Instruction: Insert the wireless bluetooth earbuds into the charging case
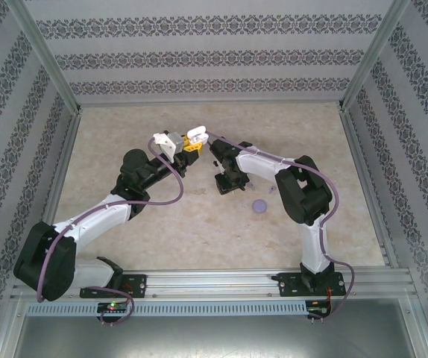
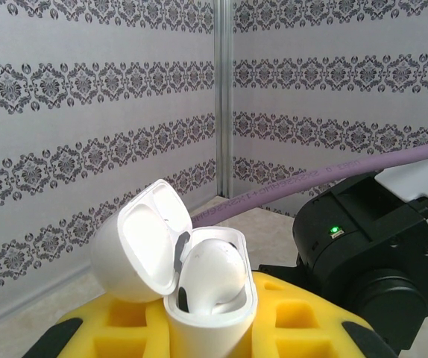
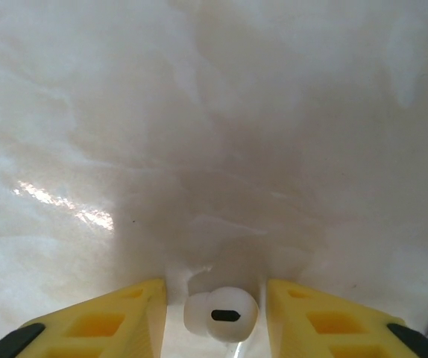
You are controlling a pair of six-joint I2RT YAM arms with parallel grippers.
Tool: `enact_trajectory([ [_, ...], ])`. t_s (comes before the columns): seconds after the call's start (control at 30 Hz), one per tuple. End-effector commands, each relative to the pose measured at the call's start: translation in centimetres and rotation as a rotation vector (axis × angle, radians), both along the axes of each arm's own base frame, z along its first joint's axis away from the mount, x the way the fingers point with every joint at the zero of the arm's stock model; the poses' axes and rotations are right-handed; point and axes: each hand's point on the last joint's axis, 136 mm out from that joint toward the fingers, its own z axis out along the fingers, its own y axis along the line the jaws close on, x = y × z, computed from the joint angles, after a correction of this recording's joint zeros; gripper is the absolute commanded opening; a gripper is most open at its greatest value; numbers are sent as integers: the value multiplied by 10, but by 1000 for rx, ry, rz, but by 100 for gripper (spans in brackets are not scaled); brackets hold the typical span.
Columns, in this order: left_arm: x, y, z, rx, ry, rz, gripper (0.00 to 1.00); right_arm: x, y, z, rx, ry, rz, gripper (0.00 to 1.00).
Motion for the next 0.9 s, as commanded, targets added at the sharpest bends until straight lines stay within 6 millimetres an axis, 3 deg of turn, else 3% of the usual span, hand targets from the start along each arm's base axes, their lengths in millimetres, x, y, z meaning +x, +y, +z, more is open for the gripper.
enact_trajectory([
  [0.0,-7,2,31,-39,-76,-11,0,-2,-2,-6,-30,17,7,37],
  [0.23,-6,1,31,-40,-73,-12,0,-6,-4,-6,-30,19,10,28],
  [0.4,-6,1,32,-41,-73,-16,0,-3,-6,11,-10,-30,-2,24],
  [0.63,-10,2,39,-40,-88,-20,0,7,-12,77,70,-190,-53,23],
  [0.87,-19,2,46,-33,-118,-45,0,13,-31,174,180,-416,-120,21],
])
